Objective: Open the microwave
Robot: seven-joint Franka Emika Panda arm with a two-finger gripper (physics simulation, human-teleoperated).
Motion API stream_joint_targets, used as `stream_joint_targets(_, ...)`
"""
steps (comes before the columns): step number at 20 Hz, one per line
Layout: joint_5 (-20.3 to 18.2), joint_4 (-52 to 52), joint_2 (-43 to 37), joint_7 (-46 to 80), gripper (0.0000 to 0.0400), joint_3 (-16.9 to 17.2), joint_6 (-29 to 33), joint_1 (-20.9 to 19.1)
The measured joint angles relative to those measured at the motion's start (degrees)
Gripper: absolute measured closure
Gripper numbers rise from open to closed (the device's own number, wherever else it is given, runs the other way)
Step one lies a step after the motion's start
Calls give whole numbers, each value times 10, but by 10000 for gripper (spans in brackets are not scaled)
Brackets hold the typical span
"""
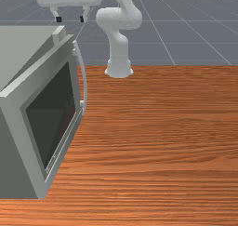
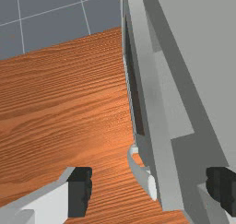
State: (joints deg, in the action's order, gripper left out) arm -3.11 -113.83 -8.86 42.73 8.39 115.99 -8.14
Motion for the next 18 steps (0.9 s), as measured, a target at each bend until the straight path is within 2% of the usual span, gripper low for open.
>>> stream_joint_targets(3,1,41,34,-1,7,17,7,-18)
stream_joint_targets(9,1,69,118,1,0,19,27,-25)
stream_joint_targets(14,2,51,108,4,0,-3,52,-43)
stream_joint_targets(18,3,39,100,21,0,-40,67,-72)
